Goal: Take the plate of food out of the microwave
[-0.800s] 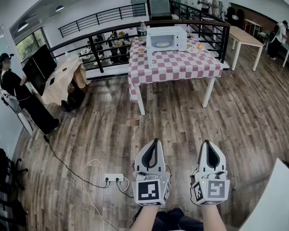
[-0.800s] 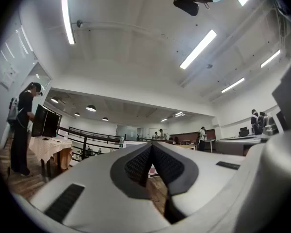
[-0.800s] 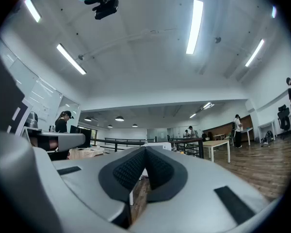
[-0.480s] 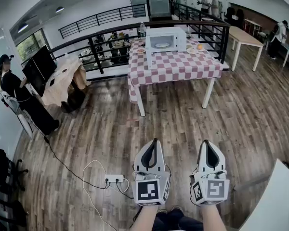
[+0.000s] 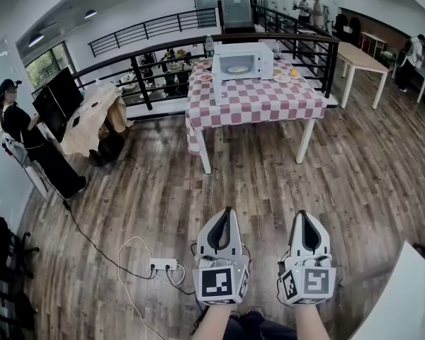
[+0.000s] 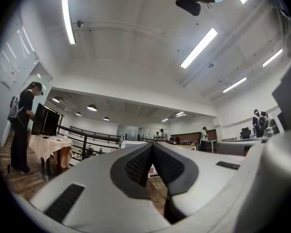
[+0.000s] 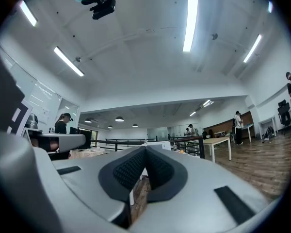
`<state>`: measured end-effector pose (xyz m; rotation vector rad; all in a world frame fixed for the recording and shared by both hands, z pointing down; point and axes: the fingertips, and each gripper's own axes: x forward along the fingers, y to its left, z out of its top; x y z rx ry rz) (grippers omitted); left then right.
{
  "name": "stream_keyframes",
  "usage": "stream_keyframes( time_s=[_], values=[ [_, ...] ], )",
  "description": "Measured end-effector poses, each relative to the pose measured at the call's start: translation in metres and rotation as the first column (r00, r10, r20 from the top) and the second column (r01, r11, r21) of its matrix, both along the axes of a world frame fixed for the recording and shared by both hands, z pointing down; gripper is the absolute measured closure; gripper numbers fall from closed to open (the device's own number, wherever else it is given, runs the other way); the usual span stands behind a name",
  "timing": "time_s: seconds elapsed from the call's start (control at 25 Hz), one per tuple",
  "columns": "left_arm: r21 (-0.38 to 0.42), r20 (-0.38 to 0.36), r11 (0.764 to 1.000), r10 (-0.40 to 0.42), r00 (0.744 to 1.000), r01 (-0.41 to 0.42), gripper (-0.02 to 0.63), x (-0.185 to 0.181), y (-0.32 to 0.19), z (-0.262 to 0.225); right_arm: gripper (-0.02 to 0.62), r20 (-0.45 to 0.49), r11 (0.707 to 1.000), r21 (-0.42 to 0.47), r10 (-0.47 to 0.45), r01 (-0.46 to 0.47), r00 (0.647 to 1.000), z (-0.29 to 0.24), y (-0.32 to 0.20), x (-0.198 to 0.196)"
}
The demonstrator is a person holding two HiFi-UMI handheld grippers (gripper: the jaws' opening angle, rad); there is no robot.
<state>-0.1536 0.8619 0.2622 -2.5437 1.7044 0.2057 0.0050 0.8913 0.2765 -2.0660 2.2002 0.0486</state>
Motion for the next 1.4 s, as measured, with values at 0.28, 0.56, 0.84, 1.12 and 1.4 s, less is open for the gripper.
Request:
stream_keyframes(
  time_s=[0.28, 0.56, 0.84, 1.12, 1.4],
  values=[
    [-0.013, -0.003, 1.000, -0.013, 1.000, 0.013, 0.594, 0.016, 0.001, 0.009, 0.604, 0.012, 1.000, -0.012, -0.017, 0.017, 1.000, 0.012, -0.002, 0.017],
    [-0.037, 0.026, 0.999, -0.025, 0.999, 0.026, 0.594, 0.023, 0.001, 0.014, 0.604, 0.049, 0.999, -0.033, -0.032, 0.034, 0.998, 0.026, -0.007, 0.026],
    [-0.036, 0.012, 0.999, -0.033, 0.999, 0.034, 0.594, 0.022, -0.020, 0.021, 0.604, 0.035, 0.998, -0.051, -0.040, 0.042, 0.999, 0.029, -0.025, 0.025],
    [-0.040, 0.004, 0.999, -0.008, 1.000, 0.009, 0.594, 0.029, -0.064, 0.027, 0.604, 0.041, 0.998, -0.059, -0.031, 0.034, 0.999, 0.040, -0.071, 0.030],
    [-0.057, 0.009, 0.998, -0.012, 1.000, 0.013, 0.594, 0.026, -0.128, 0.033, 0.604, 0.046, 0.997, -0.070, -0.031, 0.034, 0.998, 0.047, -0.132, 0.027]
  ],
)
